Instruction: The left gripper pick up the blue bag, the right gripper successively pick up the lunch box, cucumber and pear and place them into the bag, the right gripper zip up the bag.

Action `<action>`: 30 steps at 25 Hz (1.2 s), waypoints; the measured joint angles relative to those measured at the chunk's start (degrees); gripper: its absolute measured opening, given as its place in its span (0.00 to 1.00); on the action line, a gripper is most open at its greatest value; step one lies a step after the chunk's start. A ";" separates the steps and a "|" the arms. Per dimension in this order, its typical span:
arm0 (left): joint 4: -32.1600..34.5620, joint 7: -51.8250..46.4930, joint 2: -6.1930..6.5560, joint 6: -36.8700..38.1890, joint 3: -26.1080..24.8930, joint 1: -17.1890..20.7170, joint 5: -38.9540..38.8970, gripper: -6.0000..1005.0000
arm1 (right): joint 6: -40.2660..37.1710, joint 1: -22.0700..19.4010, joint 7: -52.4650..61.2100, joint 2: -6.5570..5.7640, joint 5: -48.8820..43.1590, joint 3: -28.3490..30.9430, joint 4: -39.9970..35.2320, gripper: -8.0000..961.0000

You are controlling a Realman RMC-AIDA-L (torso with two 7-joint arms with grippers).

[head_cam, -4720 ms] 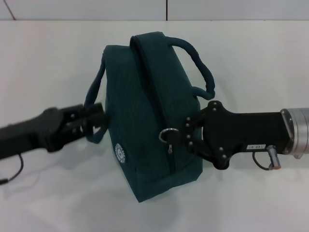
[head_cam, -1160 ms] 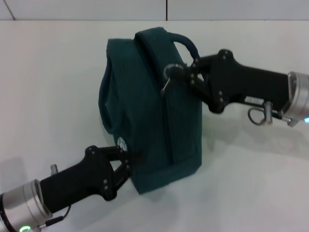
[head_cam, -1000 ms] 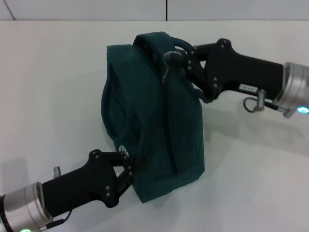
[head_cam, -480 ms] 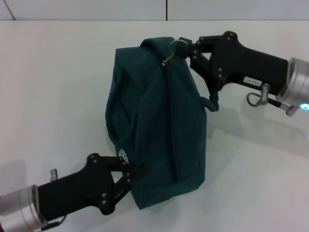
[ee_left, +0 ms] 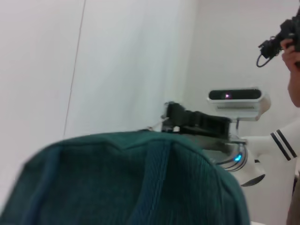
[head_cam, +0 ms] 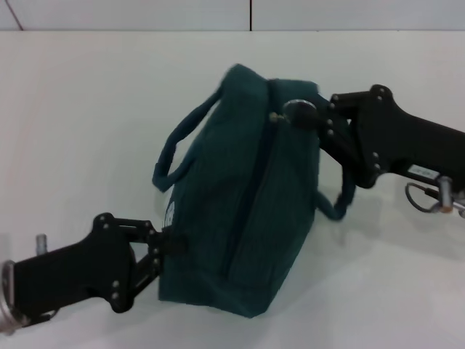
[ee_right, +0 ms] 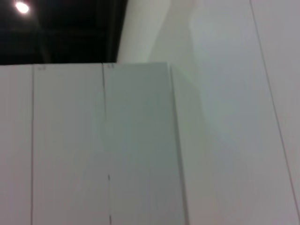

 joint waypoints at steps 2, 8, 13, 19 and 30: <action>0.56 -0.52 0.74 0.07 -0.04 -0.18 0.10 0.07 | -1.10 -0.46 -0.38 -0.01 0.08 0.00 -0.36 0.03; 0.93 -7.30 0.81 -0.41 -4.03 -0.43 -1.07 0.10 | 0.24 -0.20 -1.43 -0.02 0.12 0.00 0.10 0.03; 1.12 -9.27 0.27 1.18 -8.34 -0.48 -1.62 0.15 | 1.82 1.40 -1.46 -0.19 -0.75 0.01 0.28 0.03; 5.41 -12.36 -0.69 2.78 -8.92 -0.72 -2.97 0.36 | 3.18 1.86 -1.46 -0.15 -1.56 -0.09 0.53 0.03; 10.31 -24.28 -2.25 -1.52 -8.70 -5.50 -1.72 0.60 | 2.97 1.73 -1.46 -0.03 -1.67 -0.09 0.53 0.03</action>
